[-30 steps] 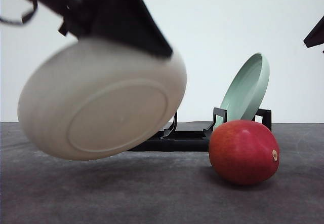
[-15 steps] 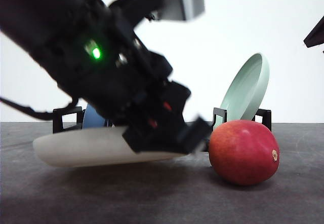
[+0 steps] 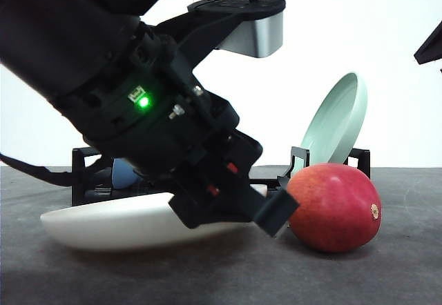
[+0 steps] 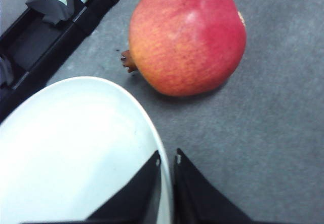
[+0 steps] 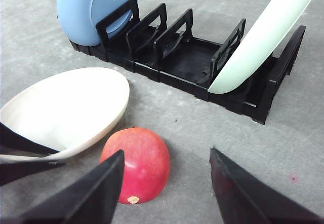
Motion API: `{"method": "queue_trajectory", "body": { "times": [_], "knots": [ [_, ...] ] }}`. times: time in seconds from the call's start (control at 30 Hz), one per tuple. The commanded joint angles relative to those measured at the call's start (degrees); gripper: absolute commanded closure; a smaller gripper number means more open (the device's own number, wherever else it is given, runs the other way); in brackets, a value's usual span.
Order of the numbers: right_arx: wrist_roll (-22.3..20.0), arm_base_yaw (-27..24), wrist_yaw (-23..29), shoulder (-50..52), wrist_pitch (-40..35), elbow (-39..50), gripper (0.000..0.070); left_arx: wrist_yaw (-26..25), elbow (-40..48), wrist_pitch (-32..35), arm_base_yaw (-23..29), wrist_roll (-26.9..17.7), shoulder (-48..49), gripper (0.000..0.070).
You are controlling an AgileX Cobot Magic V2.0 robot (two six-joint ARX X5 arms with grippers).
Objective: Place pomegranate in white plate
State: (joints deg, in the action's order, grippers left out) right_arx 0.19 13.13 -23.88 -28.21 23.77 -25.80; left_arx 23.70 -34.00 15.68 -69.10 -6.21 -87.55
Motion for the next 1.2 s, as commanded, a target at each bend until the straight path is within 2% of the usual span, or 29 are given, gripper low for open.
{"method": "queue_trajectory", "body": {
  "times": [0.0,0.1,0.17,0.27,0.37,0.57,0.73,0.9,0.97,1.1,1.17],
  "knots": [
    [-0.3,0.3,-0.1,-0.1,-0.7,-0.9,0.0362,-0.9,-0.3,0.6,-0.9,1.7,-1.0,0.0483],
    [-0.3,0.3,-0.1,-0.1,-0.9,-0.9,0.0362,-1.1,-0.6,0.0,-1.1,5.8,-0.6,0.0331],
    [-0.3,0.3,-0.1,-0.1,-1.0,-0.9,0.0362,-1.3,-1.9,-3.6,-0.9,11.3,0.5,0.0301],
    [-0.3,0.3,-0.1,-0.1,-1.0,-0.9,0.0362,-6.1,-4.7,-11.5,0.5,18.1,3.7,0.0301],
    [-0.3,0.3,-0.1,-0.1,-1.0,-0.9,0.0362,-13.2,-6.2,-16.5,2.8,21.2,7.8,0.0302],
    [-0.2,0.3,-0.2,-0.1,-1.0,-0.9,0.0362,-22.8,-6.8,-24.7,11.1,25.8,17.7,0.0304],
    [1.3,0.3,-0.4,-0.1,-1.1,-0.9,0.0362,-25.2,-6.8,-31.9,20.5,26.0,25.7,0.0305],
    [3.3,0.3,-2.5,-0.1,-1.0,-0.9,0.0361,-25.3,-6.8,-39.2,30.2,23.1,32.8,0.0306],
    [5.6,0.3,-3.0,-0.1,-1.1,-0.9,0.036,-25.5,-6.8,-42.2,33.9,22.0,35.3,0.0306],
    [13.7,0.4,-4.2,-0.2,-0.6,-1.5,0.0351,-25.7,-6.8,-47.0,39.7,20.4,39.8,0.0306],
    [15.8,0.7,-4.8,-1.0,1.1,-2.7,0.0352,-25.7,-6.8,-49.0,41.7,19.7,41.6,0.0306]
  ]
}}
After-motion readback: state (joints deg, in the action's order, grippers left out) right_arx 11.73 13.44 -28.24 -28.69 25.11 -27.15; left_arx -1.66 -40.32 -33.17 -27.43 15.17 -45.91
